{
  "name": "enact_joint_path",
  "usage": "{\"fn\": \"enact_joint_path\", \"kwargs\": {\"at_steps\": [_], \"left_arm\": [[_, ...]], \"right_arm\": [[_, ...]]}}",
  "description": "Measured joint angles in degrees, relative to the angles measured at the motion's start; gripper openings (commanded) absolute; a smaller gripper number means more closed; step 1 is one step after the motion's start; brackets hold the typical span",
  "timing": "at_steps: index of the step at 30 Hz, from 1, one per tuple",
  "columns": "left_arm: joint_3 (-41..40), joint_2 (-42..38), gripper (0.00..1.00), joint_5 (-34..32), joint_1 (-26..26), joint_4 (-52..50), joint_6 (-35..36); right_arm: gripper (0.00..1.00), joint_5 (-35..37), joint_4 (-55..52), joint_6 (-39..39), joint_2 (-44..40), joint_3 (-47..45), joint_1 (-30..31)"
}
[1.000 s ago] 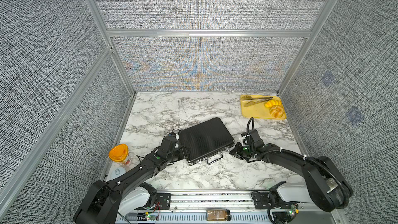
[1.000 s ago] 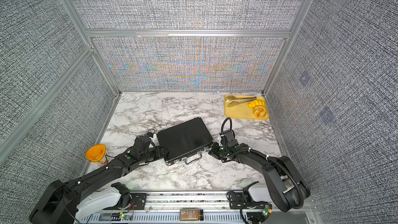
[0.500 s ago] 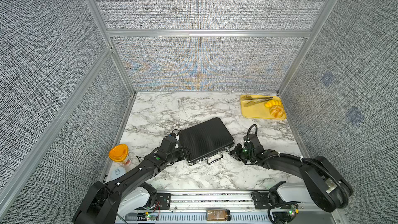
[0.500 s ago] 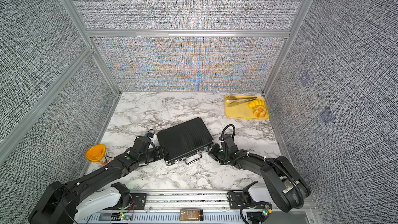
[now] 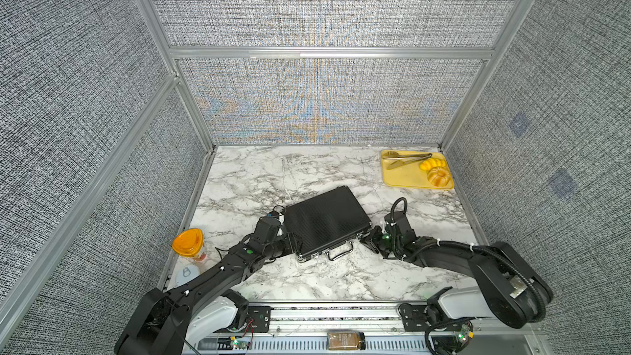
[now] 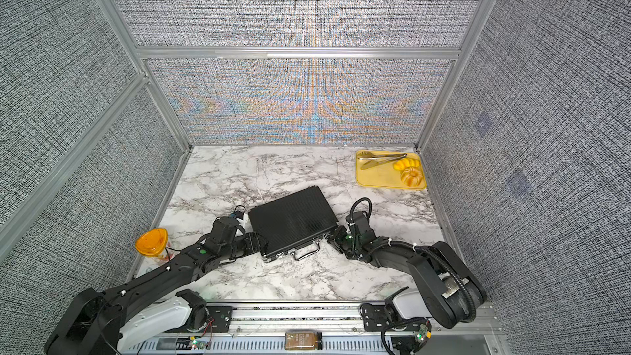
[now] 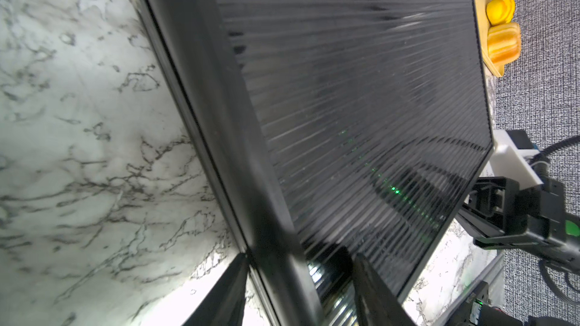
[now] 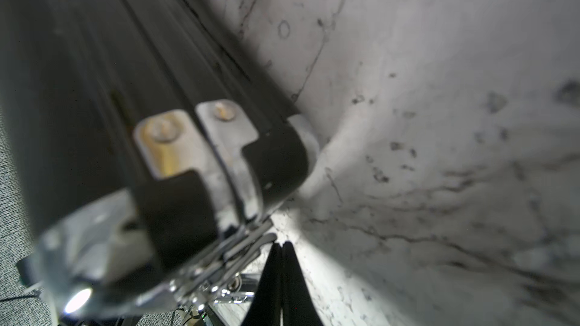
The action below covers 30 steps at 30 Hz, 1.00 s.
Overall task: Close the poker set cases
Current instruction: Fasten the fastener on the poker set case.
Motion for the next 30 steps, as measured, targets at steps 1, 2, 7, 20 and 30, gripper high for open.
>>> {"fn": "enact_joint_path", "kwargs": {"at_steps": [1, 2, 7, 20, 30], "left_arm": [[0.0, -0.1, 0.54, 0.2, 0.0, -0.1, 0.0], [0.0, -0.2, 0.54, 0.2, 0.0, -0.1, 0.0], [0.1, -0.3, 0.54, 0.2, 0.0, -0.4, 0.0], [0.3, -1.9, 0.54, 1.1, -0.1, -3.1, 1.2], [1.4, -2.6, 0.54, 1.1, -0.1, -7.1, 1.9]], "right_arm": [[0.07, 0.2, 0.1, 0.1, 0.2, 0.0, 0.0], [0.07, 0.4, 0.1, 0.2, 0.1, 0.0, 0.0], [0.08, 1.9, -0.2, 0.3, -1.0, -0.1, 0.0], [0.27, 1.7, -19.4, -5.2, -13.2, 1.9, 7.5], [0.3, 8.8, -25.7, -10.0, -12.6, 14.2, 24.1]]}}
